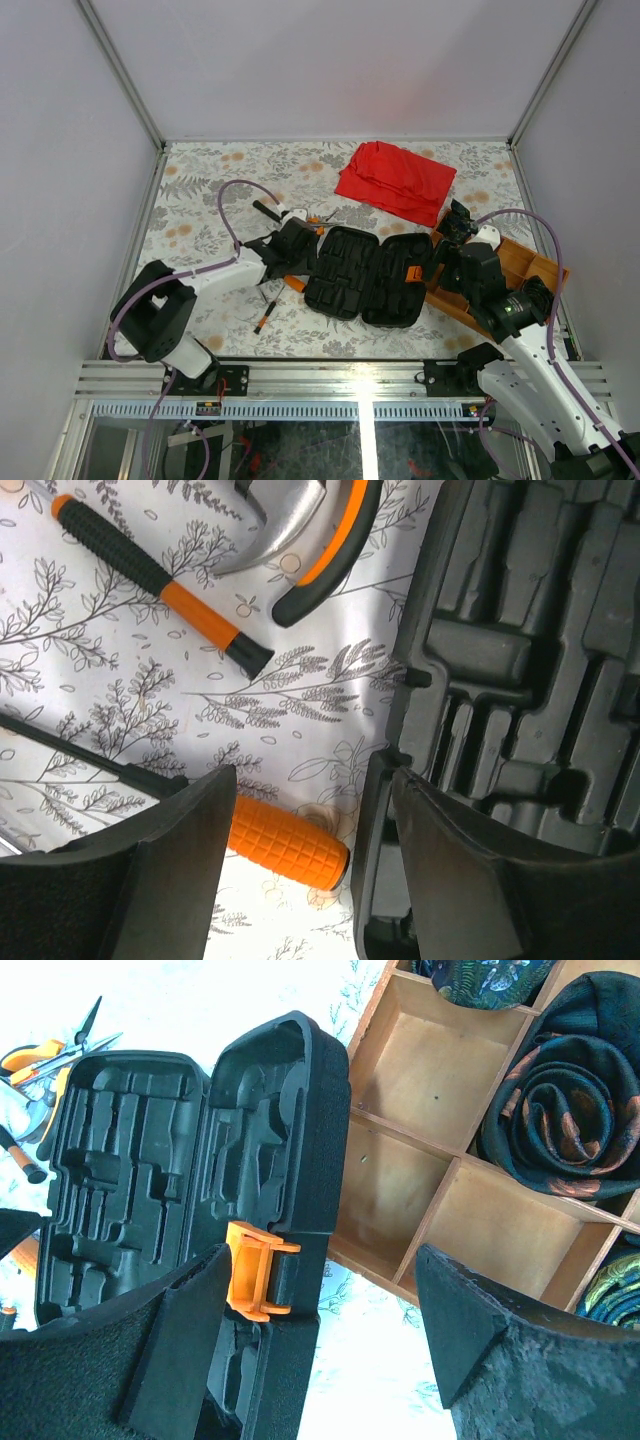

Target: Sort the tools into containers

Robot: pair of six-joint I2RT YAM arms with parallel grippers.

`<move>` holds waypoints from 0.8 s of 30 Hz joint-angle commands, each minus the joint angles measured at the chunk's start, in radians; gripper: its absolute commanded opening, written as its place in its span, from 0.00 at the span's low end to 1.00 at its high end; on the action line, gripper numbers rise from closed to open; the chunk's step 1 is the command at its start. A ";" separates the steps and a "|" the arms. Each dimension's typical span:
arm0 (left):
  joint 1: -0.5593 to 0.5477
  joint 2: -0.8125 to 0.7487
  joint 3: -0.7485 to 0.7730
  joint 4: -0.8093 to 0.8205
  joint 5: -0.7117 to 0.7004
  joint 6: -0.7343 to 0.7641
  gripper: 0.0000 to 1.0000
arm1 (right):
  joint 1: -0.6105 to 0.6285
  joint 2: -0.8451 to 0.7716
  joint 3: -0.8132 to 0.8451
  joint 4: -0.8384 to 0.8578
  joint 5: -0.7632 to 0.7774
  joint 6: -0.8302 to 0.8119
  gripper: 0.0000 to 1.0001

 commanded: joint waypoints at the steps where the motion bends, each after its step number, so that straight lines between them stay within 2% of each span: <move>1: 0.010 0.030 0.036 0.086 0.018 0.020 0.62 | 0.002 -0.005 0.002 0.044 -0.017 0.005 0.80; 11: 0.023 0.031 -0.008 0.183 0.129 0.015 0.62 | 0.002 -0.007 -0.008 0.046 -0.026 0.005 0.80; 17: 0.030 0.092 0.017 0.204 0.147 0.009 0.61 | 0.002 -0.002 -0.007 0.045 -0.031 0.002 0.80; 24: 0.036 0.134 0.010 0.215 0.148 -0.008 0.52 | 0.002 -0.019 0.009 0.023 -0.018 -0.010 0.80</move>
